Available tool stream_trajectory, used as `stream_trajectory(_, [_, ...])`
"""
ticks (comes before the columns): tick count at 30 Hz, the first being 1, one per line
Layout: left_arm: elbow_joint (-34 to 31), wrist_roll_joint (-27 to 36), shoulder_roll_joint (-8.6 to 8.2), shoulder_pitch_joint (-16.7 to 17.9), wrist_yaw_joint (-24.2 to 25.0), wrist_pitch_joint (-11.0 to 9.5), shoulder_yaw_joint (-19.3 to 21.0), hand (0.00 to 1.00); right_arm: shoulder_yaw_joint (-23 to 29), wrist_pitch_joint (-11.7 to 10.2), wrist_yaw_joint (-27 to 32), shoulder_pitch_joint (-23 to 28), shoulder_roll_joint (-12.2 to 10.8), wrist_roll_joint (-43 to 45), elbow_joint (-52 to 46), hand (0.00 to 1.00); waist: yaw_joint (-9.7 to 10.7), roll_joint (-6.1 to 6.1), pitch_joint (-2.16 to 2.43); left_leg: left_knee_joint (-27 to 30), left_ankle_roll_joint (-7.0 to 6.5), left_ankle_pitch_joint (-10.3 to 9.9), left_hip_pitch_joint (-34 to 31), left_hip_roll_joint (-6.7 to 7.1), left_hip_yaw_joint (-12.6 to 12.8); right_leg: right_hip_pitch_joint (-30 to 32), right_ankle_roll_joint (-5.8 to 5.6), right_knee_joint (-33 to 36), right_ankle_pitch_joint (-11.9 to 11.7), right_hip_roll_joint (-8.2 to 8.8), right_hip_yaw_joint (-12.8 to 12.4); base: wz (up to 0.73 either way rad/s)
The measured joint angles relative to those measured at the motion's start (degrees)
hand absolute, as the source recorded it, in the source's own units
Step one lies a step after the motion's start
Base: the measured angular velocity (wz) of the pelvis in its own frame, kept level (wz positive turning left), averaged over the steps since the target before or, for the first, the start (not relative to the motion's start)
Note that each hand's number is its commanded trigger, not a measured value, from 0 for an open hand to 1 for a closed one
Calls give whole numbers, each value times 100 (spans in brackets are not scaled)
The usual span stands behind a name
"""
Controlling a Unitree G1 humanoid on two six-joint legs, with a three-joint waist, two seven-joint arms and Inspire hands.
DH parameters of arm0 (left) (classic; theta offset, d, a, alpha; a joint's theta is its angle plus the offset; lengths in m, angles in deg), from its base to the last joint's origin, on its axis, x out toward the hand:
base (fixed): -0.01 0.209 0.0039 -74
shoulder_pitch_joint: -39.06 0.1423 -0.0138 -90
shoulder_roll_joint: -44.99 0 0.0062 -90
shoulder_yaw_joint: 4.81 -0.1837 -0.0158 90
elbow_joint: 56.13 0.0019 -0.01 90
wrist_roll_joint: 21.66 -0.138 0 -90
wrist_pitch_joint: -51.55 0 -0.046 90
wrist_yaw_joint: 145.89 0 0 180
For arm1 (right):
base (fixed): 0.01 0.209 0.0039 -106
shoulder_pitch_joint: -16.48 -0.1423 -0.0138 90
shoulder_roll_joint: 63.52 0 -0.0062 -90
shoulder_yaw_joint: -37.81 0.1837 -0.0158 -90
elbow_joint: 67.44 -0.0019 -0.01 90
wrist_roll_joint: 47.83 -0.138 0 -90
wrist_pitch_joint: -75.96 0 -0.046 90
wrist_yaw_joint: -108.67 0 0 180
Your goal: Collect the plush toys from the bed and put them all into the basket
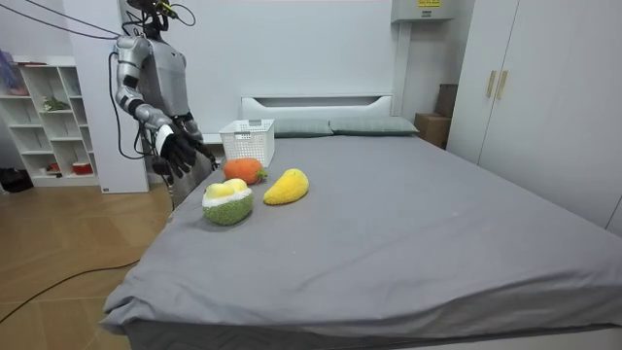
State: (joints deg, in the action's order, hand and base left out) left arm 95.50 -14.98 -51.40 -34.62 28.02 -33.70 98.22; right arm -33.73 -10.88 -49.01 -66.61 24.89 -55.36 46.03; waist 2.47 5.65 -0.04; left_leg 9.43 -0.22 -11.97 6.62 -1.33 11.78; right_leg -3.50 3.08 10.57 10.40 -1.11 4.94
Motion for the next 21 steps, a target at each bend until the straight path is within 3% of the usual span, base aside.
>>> stream_trajectory(4, [-103, -1, -78, 0, -71, -1, -1, 0, -171, 2, -155, 0, -9, 337, 2, 0, -24, -167, 39, -21, -27, -16, -1, 1, 34, 13, -22, 25, -15, 10, -19, -4])
stream_trajectory(10, [-134, -133, -163, 38, -77, -3, 29, 0, -177, 2, -313, 12, -9, 816, 10, 0, -107, -283, 17, -22, -25, -14, -3, -4, 48, 16, -14, 14, -18, 1, -5, 0])
stream_trajectory(21, [-262, -187, -144, 78, -62, -3, 24, 0, -647, 8, -898, 160, -149, 1539, 78, 0, -129, -198, 31, -2, -25, -13, -2, -2, 36, -45, -19, -82, -31, 28, 109, 2])
